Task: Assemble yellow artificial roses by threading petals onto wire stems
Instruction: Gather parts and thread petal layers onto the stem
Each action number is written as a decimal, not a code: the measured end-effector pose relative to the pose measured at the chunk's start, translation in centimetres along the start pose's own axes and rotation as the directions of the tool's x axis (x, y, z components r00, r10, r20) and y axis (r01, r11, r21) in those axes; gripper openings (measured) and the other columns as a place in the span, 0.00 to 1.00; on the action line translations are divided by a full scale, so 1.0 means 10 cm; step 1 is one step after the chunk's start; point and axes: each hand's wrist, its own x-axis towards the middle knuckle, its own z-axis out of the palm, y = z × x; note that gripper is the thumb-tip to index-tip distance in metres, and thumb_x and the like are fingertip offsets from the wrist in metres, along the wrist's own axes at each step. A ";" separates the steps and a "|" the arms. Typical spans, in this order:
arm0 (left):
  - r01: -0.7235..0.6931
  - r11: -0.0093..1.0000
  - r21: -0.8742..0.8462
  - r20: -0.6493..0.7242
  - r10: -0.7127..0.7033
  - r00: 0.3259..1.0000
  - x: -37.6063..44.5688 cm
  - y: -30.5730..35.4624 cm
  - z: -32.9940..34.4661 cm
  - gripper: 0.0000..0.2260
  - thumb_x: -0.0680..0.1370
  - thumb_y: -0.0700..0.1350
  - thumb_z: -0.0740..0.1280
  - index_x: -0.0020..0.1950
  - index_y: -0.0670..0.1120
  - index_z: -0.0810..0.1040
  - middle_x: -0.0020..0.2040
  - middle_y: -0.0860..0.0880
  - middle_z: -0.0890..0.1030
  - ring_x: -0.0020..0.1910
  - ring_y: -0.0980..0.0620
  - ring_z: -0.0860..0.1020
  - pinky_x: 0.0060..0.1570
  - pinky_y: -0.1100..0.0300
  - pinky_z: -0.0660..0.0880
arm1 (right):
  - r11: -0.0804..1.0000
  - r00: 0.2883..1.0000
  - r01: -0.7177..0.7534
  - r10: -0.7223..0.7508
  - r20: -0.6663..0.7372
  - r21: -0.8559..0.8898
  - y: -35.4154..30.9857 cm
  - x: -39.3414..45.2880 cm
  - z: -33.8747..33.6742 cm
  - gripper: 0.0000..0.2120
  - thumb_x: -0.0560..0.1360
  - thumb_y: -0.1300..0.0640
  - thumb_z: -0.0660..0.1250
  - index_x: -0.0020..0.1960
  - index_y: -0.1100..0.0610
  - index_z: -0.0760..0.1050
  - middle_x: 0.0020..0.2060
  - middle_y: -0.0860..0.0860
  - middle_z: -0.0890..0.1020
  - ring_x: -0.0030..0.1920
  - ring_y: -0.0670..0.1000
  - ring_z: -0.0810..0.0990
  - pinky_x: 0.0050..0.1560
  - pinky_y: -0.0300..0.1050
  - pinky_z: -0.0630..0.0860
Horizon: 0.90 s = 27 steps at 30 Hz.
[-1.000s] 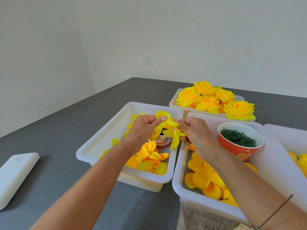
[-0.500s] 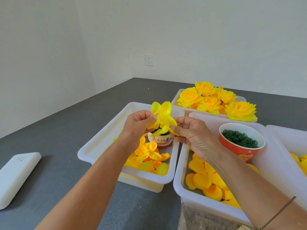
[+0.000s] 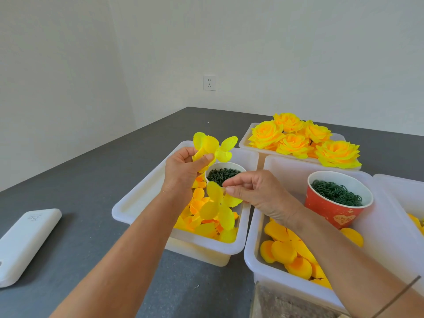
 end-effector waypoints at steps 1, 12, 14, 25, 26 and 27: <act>0.000 1.000 0.002 0.020 0.000 1.000 -0.01 0.01 0.00 0.06 0.72 0.40 0.71 0.47 0.40 0.79 0.46 0.36 0.80 0.43 0.44 0.76 0.50 0.47 0.76 | 1.000 1.000 0.002 -0.002 0.005 -0.012 -0.01 0.00 0.00 0.06 0.72 0.60 0.70 0.46 0.50 0.81 0.38 0.43 0.84 0.40 0.39 0.82 0.39 0.29 0.75; -0.076 0.983 0.164 0.196 0.043 0.980 -0.07 -0.02 0.08 0.10 0.69 0.36 0.74 0.33 0.42 0.74 0.26 0.50 0.76 0.23 0.58 0.72 0.23 0.70 0.67 | 0.976 0.984 -0.122 0.144 -0.109 0.182 -0.06 0.02 -0.04 0.17 0.68 0.42 0.69 0.48 0.53 0.81 0.40 0.50 0.85 0.40 0.48 0.83 0.34 0.42 0.74; -0.075 0.984 0.162 0.204 0.041 0.978 -0.07 -0.04 0.08 0.09 0.71 0.39 0.73 0.33 0.42 0.75 0.28 0.49 0.76 0.24 0.58 0.73 0.24 0.69 0.69 | 0.975 0.973 -0.115 0.149 -0.177 0.189 -0.02 0.03 -0.04 0.04 0.75 0.54 0.68 0.45 0.53 0.80 0.34 0.48 0.84 0.35 0.45 0.81 0.32 0.40 0.74; 0.148 0.986 0.078 0.059 -0.153 0.986 0.03 -0.03 0.10 0.09 0.79 0.45 0.63 0.50 0.42 0.80 0.47 0.42 0.82 0.47 0.45 0.81 0.42 0.60 0.78 | 0.983 0.962 -0.176 0.184 -0.202 0.055 0.02 0.04 -0.03 0.07 0.77 0.56 0.65 0.45 0.57 0.81 0.34 0.51 0.81 0.29 0.46 0.75 0.37 0.40 0.74; 0.155 0.984 0.082 0.047 -0.159 0.986 0.03 -0.03 0.10 0.09 0.79 0.44 0.63 0.53 0.41 0.80 0.48 0.41 0.82 0.49 0.44 0.81 0.43 0.59 0.78 | 0.985 0.965 -0.171 0.173 -0.196 0.026 0.03 0.04 -0.03 0.07 0.76 0.57 0.66 0.46 0.59 0.80 0.34 0.51 0.80 0.28 0.44 0.75 0.37 0.40 0.74; 0.132 0.988 0.081 0.043 -0.135 0.990 0.02 -0.03 0.09 0.10 0.79 0.44 0.64 0.54 0.41 0.79 0.48 0.41 0.81 0.48 0.44 0.81 0.43 0.59 0.78 | 0.987 0.970 -0.160 0.158 -0.185 0.002 0.04 0.03 -0.03 0.06 0.76 0.58 0.67 0.47 0.60 0.80 0.33 0.52 0.80 0.27 0.43 0.75 0.36 0.38 0.74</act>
